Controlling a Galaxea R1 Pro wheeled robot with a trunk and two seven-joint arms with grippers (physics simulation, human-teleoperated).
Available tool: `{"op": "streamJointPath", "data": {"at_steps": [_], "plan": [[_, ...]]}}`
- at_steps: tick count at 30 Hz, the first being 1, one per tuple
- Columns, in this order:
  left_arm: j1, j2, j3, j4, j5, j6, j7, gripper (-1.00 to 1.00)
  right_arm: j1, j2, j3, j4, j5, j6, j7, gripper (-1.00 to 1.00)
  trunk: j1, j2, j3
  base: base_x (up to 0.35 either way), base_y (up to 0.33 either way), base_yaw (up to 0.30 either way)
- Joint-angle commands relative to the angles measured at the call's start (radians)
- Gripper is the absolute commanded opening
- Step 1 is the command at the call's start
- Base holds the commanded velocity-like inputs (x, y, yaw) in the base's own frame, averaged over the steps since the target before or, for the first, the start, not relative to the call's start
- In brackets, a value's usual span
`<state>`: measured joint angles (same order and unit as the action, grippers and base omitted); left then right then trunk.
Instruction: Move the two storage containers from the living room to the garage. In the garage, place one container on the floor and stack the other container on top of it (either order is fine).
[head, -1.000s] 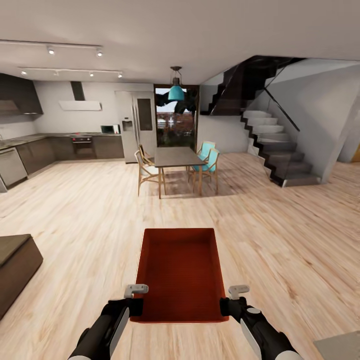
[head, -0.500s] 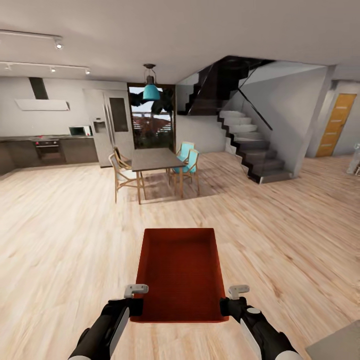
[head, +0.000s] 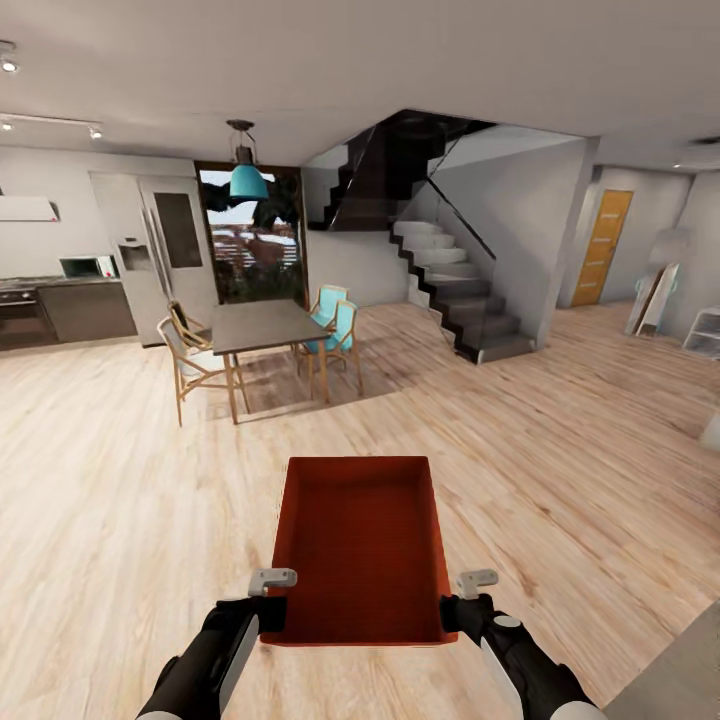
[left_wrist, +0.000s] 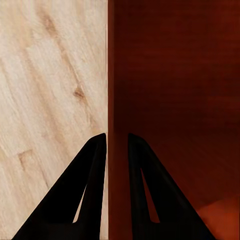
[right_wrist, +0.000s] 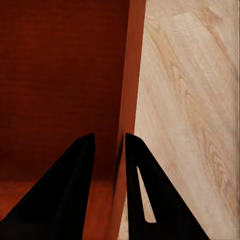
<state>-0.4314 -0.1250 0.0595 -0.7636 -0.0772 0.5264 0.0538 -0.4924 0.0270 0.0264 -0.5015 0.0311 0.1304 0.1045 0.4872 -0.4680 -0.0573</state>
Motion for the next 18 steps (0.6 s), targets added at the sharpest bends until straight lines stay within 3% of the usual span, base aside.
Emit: {"op": "streamJointPath", "data": {"at_steps": [1, 18], "plan": [[0.0, 0.016, 0.005, 0.0, -0.044, 0.007, 0.004, -1.0, -0.002, -0.001, -0.002, -0.005, 0.005, -0.009, -0.002, -1.0, 0.001, -0.002, -0.002, 0.327, 0.006, -0.275], [0.0, 0.015, 0.005, 0.0, -0.045, 0.007, 0.004, -1.0, -0.002, -0.001, -0.002, -0.005, 0.005, -0.009, -0.002, -1.0, 0.001, -0.002, -0.002, 0.327, 0.001, -0.275]]}}
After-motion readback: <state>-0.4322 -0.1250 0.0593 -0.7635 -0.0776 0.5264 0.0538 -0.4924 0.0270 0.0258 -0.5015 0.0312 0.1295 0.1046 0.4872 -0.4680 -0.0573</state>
